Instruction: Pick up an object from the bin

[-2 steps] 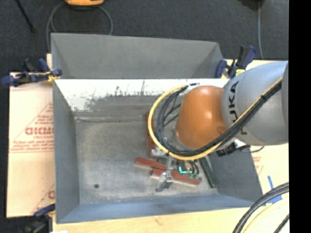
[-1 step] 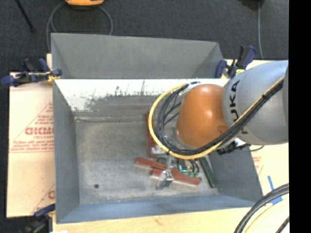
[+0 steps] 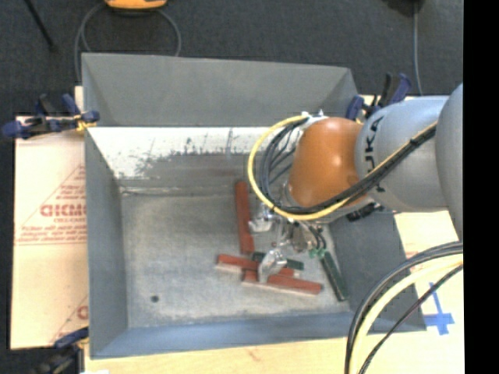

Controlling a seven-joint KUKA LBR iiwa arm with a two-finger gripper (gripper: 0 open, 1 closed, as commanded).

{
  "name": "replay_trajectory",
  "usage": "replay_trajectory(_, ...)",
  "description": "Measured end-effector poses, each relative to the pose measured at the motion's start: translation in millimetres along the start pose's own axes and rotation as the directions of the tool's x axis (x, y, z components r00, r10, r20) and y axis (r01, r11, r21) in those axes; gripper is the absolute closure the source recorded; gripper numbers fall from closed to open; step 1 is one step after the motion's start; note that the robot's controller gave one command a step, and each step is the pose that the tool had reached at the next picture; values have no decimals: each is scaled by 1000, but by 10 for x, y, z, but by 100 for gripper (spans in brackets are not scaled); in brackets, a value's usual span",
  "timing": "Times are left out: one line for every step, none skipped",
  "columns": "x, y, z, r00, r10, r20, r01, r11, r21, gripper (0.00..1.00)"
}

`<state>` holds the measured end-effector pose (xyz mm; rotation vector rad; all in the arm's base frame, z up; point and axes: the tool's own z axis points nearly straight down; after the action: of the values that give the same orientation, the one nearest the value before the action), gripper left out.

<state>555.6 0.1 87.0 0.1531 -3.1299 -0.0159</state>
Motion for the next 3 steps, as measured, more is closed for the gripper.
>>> replay_trajectory(-24, -3, -2, 1000, 2, 14, -2, 1000, 1, 0)
replay_trajectory(-24, -5, 0, 1000, 3, 13, -3, 1000, 1, 0)
replay_trajectory(593, -177, -26, 990, -140, 8, 140, 990, 11, 100)
